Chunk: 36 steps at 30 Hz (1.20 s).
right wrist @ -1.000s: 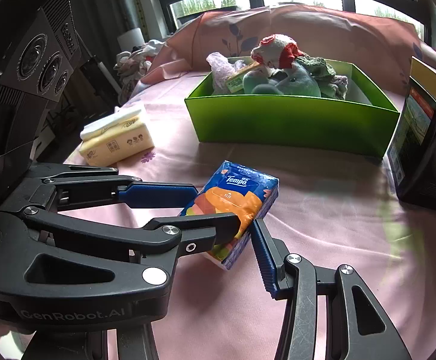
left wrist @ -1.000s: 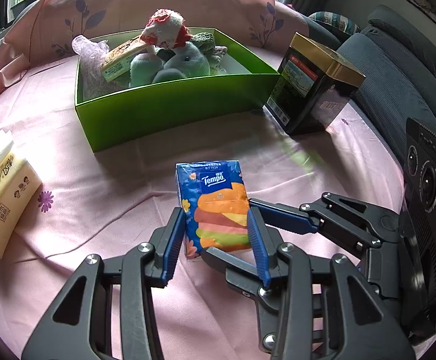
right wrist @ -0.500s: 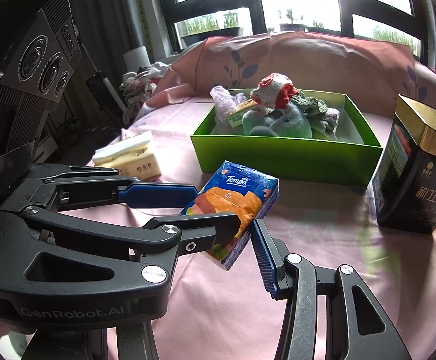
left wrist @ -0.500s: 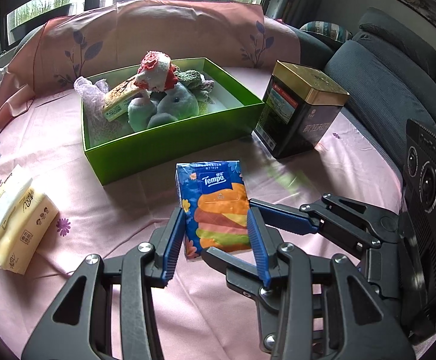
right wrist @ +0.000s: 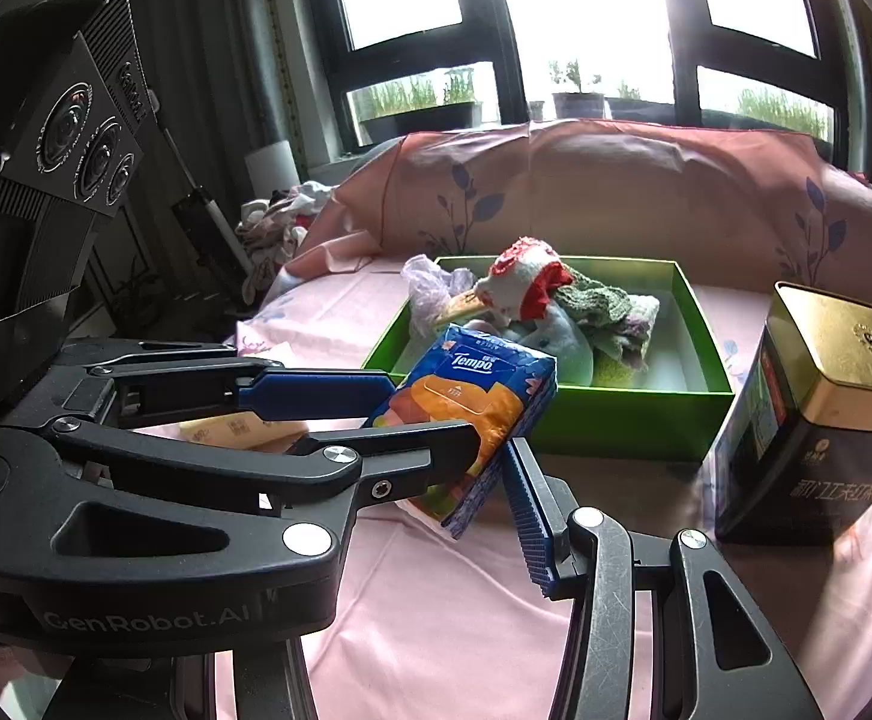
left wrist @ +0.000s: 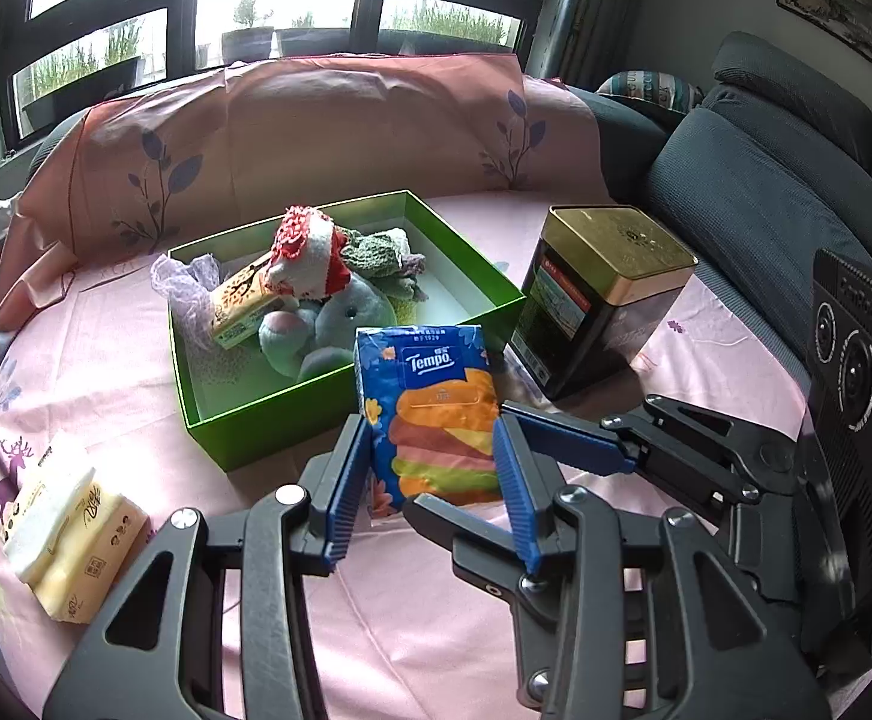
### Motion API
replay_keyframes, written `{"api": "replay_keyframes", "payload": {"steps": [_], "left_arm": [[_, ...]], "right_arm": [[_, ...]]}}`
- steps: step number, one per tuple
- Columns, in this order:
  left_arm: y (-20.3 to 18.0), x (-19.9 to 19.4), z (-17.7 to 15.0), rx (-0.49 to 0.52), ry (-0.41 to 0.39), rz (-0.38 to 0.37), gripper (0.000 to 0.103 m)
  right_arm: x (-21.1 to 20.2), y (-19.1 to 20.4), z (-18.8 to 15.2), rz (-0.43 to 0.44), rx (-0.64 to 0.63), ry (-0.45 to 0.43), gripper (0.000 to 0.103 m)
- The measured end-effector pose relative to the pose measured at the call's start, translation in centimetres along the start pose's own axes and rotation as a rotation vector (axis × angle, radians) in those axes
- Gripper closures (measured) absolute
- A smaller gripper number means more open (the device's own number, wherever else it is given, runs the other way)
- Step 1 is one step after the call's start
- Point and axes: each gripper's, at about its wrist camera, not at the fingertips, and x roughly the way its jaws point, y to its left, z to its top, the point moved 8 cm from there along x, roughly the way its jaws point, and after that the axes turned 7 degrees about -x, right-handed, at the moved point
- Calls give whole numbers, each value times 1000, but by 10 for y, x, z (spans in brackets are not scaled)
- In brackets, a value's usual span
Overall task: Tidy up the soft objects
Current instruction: 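Lift the tissue pack and carry it over the green box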
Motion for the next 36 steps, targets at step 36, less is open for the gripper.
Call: {"api": "replay_keyframes", "payload": {"steps": [36], "left_arm": [[8, 40, 128, 25, -76, 37, 62]], "right_arm": [[39, -73, 101, -44, -6, -90, 53]]}}
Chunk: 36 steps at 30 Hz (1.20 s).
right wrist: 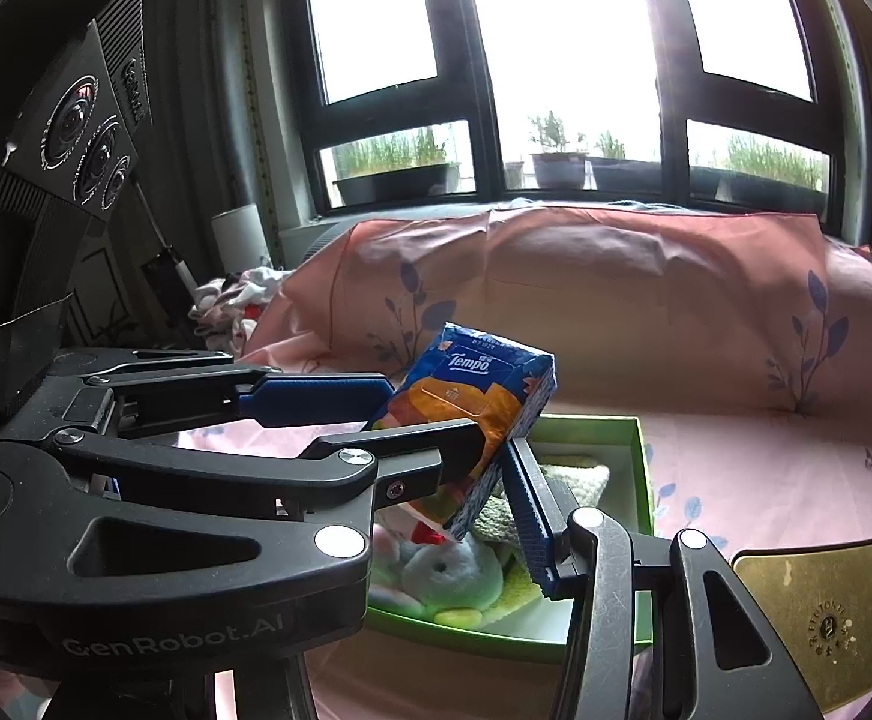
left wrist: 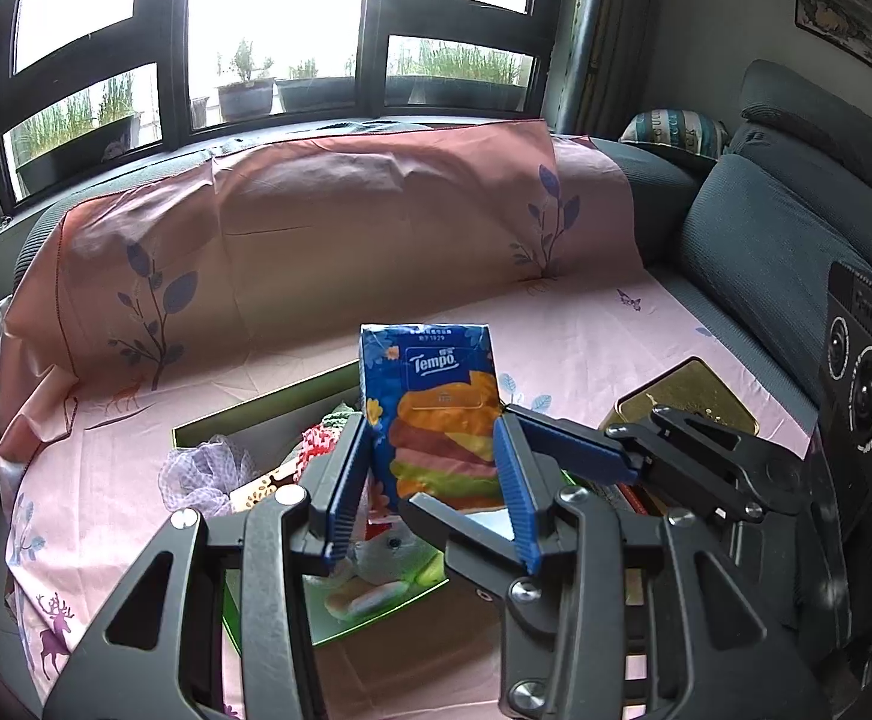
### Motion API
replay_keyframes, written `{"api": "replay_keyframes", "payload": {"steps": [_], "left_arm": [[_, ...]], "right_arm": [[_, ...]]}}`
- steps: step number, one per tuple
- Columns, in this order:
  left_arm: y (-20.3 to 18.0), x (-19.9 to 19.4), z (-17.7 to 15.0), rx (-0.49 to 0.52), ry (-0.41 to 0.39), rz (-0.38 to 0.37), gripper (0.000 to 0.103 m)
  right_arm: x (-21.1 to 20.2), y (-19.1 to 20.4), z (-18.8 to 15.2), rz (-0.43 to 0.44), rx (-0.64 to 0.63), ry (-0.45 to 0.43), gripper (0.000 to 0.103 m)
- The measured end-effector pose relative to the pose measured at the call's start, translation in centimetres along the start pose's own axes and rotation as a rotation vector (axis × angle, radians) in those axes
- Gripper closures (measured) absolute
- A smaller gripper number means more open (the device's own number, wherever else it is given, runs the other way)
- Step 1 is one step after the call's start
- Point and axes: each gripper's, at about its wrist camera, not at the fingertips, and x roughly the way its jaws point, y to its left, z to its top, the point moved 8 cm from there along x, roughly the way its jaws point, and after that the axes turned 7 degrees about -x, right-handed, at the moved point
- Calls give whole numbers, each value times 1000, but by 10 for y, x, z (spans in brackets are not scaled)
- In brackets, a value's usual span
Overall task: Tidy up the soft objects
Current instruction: 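Lift the tissue pack and carry it over the green box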
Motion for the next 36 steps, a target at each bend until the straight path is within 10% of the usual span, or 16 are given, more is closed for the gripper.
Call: {"api": "replay_keyframes", "payload": {"steps": [36], "left_arm": [[61, 46, 10, -130, 62, -13, 62]], "right_arm": [[76, 5, 7, 3, -19, 99, 53]]}}
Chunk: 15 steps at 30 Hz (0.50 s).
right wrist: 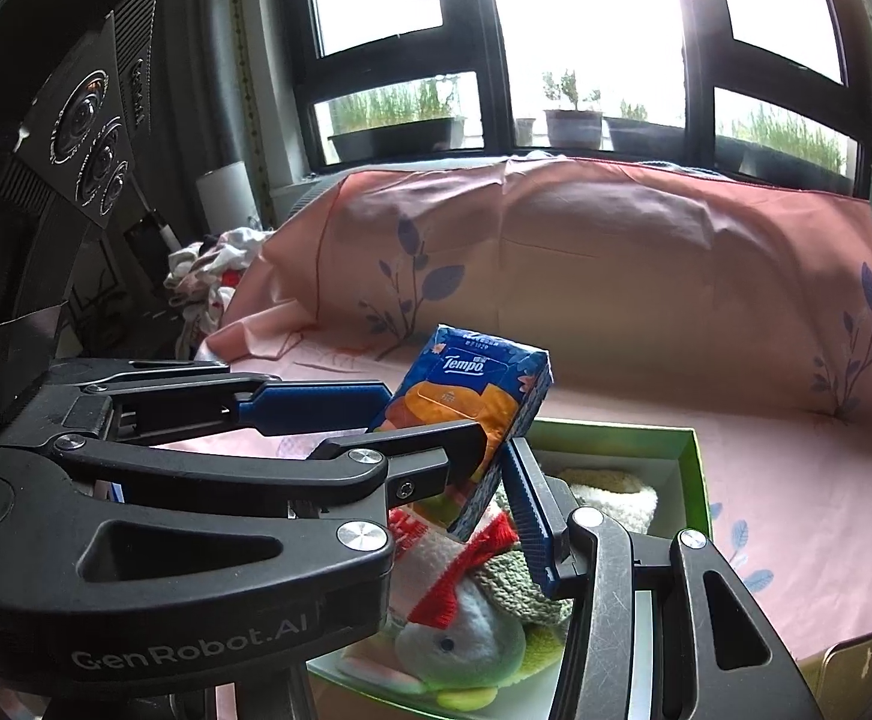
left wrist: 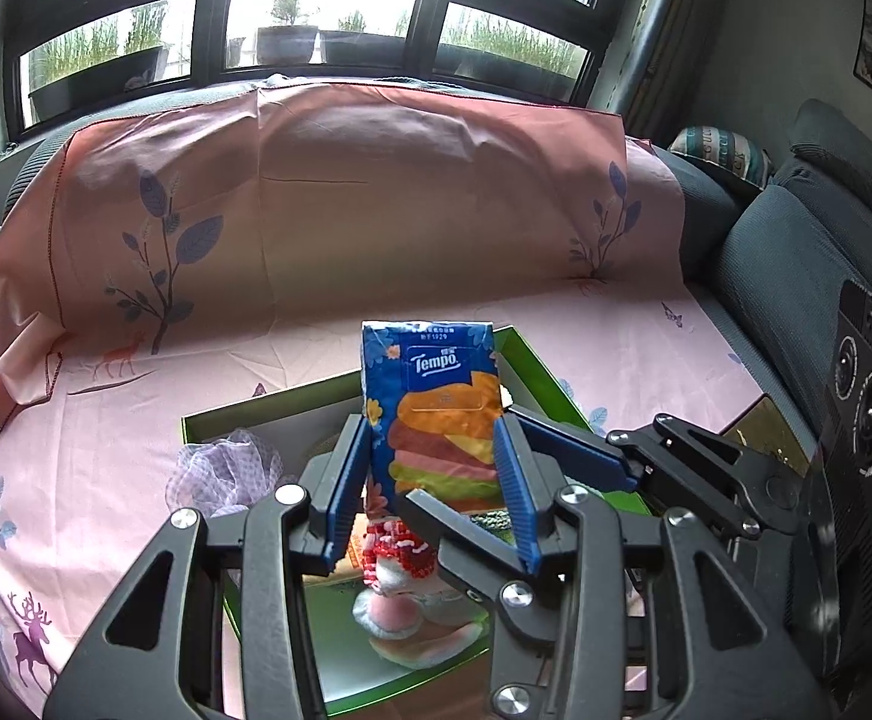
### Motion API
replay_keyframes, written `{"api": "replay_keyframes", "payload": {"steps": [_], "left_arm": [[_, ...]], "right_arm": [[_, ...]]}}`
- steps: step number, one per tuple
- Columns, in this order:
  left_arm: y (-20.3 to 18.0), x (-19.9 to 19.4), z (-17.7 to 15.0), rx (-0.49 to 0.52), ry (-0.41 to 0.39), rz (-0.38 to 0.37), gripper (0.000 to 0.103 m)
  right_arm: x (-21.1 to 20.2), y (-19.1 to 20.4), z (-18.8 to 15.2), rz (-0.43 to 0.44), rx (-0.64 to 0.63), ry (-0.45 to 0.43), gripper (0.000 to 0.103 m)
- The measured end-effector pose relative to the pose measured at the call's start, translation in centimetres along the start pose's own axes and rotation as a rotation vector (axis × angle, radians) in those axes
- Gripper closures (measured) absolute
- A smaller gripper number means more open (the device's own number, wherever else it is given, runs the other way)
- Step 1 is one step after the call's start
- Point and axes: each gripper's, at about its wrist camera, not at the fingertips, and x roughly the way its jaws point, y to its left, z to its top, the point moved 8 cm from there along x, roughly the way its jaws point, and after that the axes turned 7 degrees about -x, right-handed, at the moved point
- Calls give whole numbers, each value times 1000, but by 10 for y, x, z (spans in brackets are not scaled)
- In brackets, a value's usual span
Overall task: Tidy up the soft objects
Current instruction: 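Lift the tissue pack and carry it over the green box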
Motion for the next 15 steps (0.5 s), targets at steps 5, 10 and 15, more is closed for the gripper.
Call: {"api": "replay_keyframes", "payload": {"steps": [5, 10, 15], "left_arm": [[-16, 2, 4, 11, -6, -28, 62], [-34, 8, 5, 26, -2, -58, 62], [-39, 22, -3, 31, 34, -51, 62]], "right_arm": [[-10, -12, 1, -31, -2, 2, 53], [-20, -27, -2, -67, -7, 14, 53], [-15, -35, -15, -75, 21, 36, 53]]}}
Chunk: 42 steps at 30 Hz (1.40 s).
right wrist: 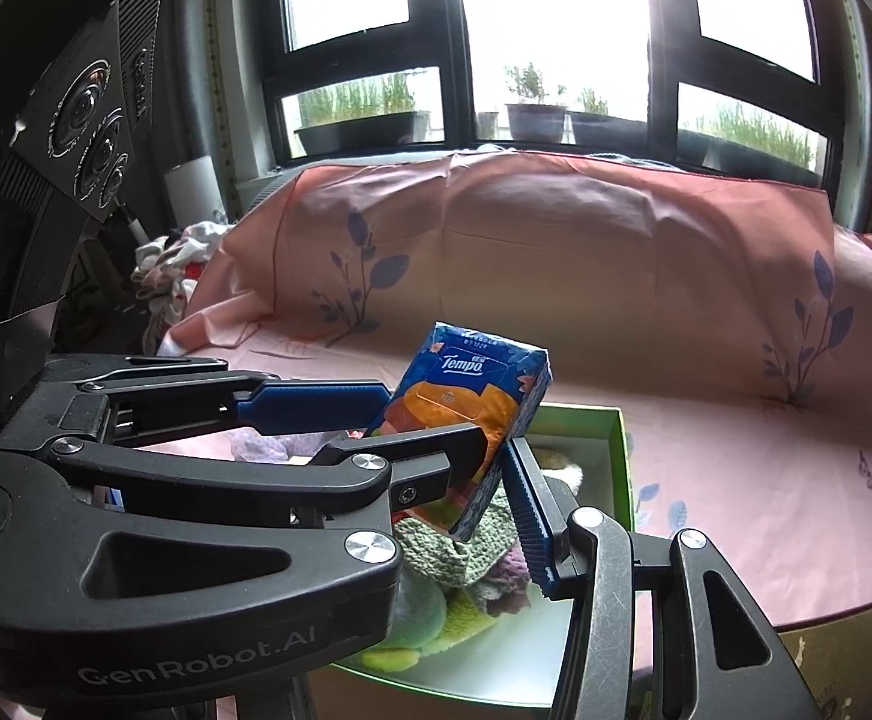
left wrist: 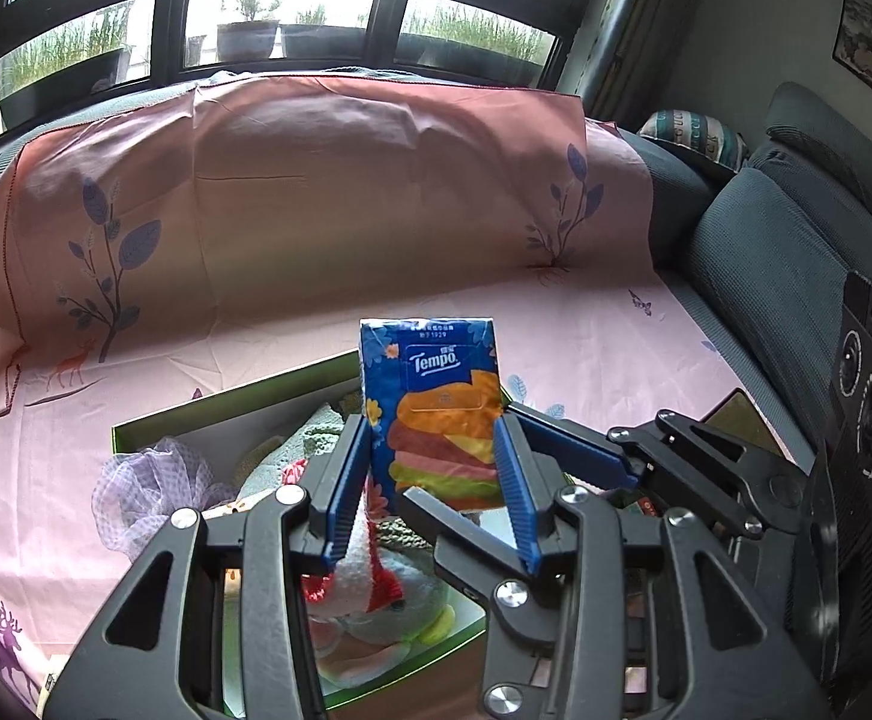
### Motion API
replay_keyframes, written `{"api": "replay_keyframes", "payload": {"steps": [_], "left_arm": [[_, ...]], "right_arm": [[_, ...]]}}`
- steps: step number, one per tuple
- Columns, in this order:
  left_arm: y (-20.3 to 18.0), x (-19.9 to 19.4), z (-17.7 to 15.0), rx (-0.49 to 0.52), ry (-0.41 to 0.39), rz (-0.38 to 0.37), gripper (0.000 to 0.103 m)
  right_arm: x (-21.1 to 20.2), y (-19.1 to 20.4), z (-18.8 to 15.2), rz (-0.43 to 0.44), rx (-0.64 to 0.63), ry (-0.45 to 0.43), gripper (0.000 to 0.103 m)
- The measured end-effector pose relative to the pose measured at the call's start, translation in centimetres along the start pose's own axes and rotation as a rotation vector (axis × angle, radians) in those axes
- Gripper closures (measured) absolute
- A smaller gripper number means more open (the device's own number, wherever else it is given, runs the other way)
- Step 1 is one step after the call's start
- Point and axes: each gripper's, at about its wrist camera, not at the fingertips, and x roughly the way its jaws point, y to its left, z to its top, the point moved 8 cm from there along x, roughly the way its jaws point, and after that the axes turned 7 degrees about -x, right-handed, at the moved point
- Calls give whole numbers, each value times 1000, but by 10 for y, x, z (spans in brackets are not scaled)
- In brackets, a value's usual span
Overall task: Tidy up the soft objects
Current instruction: 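Lift the tissue pack and carry it over the green box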
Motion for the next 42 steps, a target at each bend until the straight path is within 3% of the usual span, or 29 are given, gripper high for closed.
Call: {"api": "replay_keyframes", "payload": {"steps": [14, 42], "left_arm": [[5, 23, -12, 28, 55, 41, 62], [25, 34, -19, 13, 109, 106, 61]], "right_arm": [[16, -6, -20, 28, 49, 29, 53], [38, 6, -29, 84, 78, 76, 53]]}}
